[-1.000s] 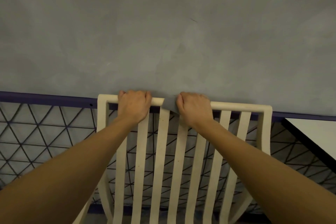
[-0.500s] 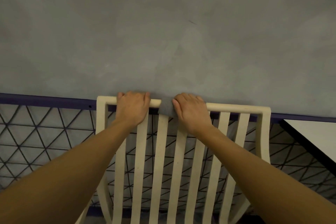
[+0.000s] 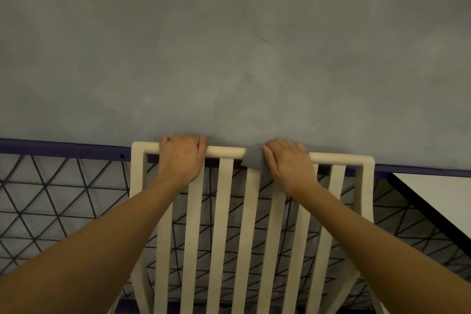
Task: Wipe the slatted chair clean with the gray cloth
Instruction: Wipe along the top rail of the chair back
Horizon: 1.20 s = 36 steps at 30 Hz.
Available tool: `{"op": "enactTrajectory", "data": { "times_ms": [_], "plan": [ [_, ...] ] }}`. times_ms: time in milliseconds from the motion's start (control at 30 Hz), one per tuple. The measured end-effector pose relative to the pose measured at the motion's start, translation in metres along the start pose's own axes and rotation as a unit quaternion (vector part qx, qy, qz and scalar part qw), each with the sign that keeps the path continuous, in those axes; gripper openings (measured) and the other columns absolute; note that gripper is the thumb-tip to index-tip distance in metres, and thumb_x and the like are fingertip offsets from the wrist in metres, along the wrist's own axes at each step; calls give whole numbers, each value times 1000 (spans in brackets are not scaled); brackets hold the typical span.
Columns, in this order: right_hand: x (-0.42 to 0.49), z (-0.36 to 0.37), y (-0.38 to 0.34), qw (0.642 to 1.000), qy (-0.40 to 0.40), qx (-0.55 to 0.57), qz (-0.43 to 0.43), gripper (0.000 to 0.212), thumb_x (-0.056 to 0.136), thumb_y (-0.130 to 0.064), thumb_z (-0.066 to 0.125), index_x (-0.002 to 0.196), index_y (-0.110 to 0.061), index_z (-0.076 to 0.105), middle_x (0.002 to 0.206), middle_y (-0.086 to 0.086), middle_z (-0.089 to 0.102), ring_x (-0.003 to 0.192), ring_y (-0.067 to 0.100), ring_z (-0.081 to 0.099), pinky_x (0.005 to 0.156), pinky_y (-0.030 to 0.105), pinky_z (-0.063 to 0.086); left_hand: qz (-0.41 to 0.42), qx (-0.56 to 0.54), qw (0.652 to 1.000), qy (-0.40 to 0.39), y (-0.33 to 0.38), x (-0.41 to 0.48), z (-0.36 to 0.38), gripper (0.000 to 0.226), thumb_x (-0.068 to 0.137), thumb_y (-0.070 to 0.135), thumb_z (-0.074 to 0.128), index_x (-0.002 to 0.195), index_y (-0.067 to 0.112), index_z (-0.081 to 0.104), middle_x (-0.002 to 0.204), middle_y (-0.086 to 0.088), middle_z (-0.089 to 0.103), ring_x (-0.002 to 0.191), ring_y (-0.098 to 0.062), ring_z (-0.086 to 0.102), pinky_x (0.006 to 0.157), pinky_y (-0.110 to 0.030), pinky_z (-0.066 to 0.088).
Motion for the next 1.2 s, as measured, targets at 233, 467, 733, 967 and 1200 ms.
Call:
{"op": "enactTrajectory", "data": {
  "times_ms": [233,467,733,967,1200],
  "plan": [
    [42,-2,-29,950,-249,-171,83,13,96,-17,44,96,-16,57,102,7,58,84,27,52,63,42,38,-20,45,998,-31,3,1,5,7,89,17,54,82,17,53,71,-3,59,66,-23,52,70,-36,41],
    [17,8,-30,992,-37,-112,-47,17,91,-22,61,79,-16,52,70,1,55,61,24,55,59,36,48,-22,-22,999,17,-1,1,3,20,95,18,42,78,17,54,69,-4,60,66,-26,52,70,-38,39],
    [-4,-5,9,996,13,-84,24,31,100,-29,32,83,-17,54,79,0,57,74,23,55,72,38,37,-35,-48,998,37,-1,1,6,27,96,21,36,73,20,48,68,-3,59,63,-22,42,69,-36,30],
    [34,5,-35,964,-167,-201,43,5,96,-15,48,94,-15,53,89,6,55,87,29,61,62,35,37,-35,-31,998,46,-2,1,7,26,95,17,39,71,20,47,65,-3,56,60,-21,38,66,-35,26],
    [1,13,-6,997,25,-35,-57,25,101,-32,41,94,-18,61,84,0,59,75,21,53,70,35,36,-44,-73,995,50,-3,1,8,34,101,23,38,72,18,56,67,-4,59,65,-26,52,72,-39,33]
  ]
}}
Point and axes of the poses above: each hand's wrist, its own x-axis towards the middle knuckle, its own z-axis out of the palm, y = z × x, the point moved 3 cm from there along x, towards the middle knuckle
